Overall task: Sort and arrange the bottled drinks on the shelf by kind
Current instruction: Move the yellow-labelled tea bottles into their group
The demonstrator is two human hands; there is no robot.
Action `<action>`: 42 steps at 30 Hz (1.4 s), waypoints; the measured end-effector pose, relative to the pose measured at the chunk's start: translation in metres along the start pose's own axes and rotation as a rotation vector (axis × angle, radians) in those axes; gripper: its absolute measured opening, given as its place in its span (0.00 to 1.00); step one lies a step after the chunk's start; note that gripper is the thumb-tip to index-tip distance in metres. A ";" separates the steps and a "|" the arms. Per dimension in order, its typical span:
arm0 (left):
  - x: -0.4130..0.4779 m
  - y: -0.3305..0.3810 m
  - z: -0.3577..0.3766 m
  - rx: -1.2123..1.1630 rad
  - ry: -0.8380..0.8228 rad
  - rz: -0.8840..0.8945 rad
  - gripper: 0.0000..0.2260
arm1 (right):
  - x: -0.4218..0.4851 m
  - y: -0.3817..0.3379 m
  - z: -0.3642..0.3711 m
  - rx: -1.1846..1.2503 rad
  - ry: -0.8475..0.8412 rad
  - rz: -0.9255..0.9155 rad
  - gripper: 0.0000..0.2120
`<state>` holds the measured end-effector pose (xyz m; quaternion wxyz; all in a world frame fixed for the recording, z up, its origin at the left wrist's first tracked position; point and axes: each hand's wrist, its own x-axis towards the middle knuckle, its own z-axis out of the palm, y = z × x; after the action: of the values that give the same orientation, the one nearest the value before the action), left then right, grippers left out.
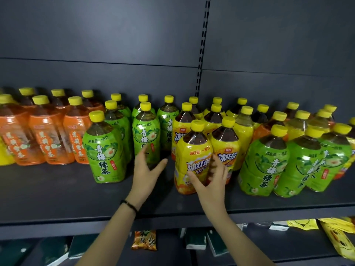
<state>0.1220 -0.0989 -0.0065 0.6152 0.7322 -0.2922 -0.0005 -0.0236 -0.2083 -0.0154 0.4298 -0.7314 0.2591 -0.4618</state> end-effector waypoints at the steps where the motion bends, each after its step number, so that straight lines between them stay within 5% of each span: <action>1: -0.011 0.005 0.001 -0.046 -0.129 0.001 0.35 | -0.001 0.000 -0.003 0.047 0.005 0.003 0.30; 4: -0.031 0.013 0.012 -0.107 -0.396 -0.002 0.44 | -0.003 0.007 -0.016 0.098 0.148 0.031 0.17; 8: -0.036 0.019 0.037 -0.114 -0.322 0.022 0.44 | 0.007 0.024 -0.024 -0.111 0.268 0.055 0.30; 13: -0.030 0.018 0.038 -0.072 -0.271 0.001 0.38 | 0.031 0.027 -0.024 -0.145 0.188 0.064 0.45; 23: 0.006 -0.004 0.000 -0.113 -0.323 -0.092 0.43 | 0.036 0.027 -0.025 -0.151 0.222 0.069 0.45; 34: 0.036 -0.005 0.040 -0.200 -0.477 -0.125 0.38 | 0.054 0.034 -0.031 -0.198 0.040 0.058 0.46; 38: 0.033 -0.008 0.045 -0.218 -0.457 -0.117 0.44 | 0.060 0.027 -0.041 -0.102 -0.027 0.098 0.42; 42: 0.034 -0.007 0.046 -0.222 -0.450 -0.118 0.42 | 0.057 -0.018 -0.065 -0.216 -0.010 -0.118 0.29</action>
<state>0.1367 -0.1548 -0.0123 0.6101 0.6575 -0.3768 -0.2312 -0.0574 -0.2694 0.0396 0.3218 -0.7897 0.2616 -0.4521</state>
